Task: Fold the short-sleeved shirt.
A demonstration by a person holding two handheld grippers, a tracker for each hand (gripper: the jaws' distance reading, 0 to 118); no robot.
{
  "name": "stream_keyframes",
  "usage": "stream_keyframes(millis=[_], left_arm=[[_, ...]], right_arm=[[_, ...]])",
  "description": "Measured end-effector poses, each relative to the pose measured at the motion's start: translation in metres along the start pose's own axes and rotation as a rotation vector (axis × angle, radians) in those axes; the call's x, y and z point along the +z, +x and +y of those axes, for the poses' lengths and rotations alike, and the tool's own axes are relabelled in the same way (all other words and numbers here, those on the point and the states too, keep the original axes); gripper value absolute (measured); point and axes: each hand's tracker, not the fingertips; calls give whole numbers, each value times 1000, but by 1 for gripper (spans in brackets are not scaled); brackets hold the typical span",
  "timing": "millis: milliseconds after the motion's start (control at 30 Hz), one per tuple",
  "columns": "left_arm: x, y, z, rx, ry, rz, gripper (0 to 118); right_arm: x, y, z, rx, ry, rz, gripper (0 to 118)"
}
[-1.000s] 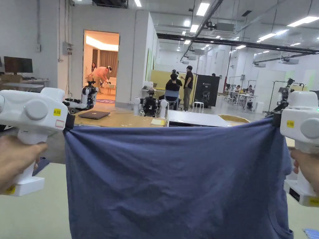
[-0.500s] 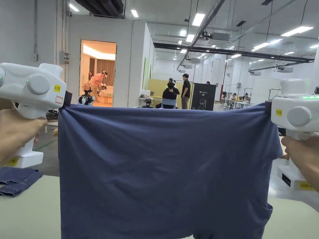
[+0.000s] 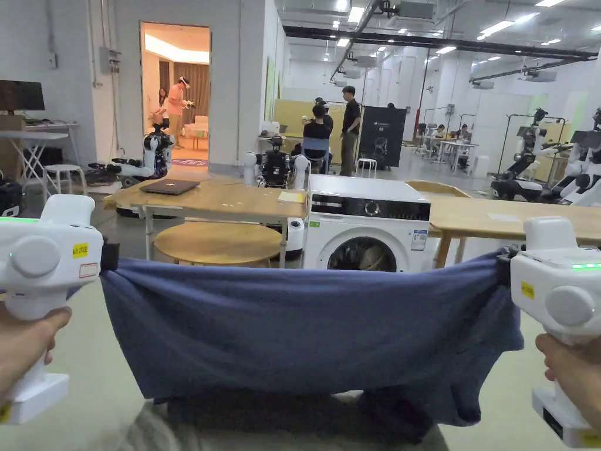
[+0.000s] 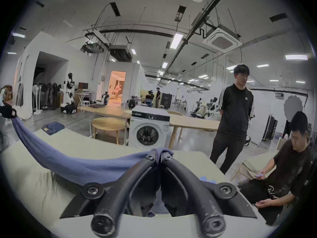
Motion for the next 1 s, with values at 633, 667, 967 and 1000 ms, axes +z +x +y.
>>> stream_keyframes(millis=[633, 667, 967, 1000], left_arm=[[140, 16, -212, 38, -189, -45, 0], [142, 18, -226, 40, -216, -39, 0], [135, 16, -309, -1, -404, -22, 0], [132, 15, -315, -8, -420, -21, 0]], right_arm=[[132, 4, -174, 60, -267, 39, 1], [137, 3, -185, 59, -284, 44, 1], [160, -6, -283, 143, -505, 35, 1], [159, -6, -292, 145, -530, 35, 1]])
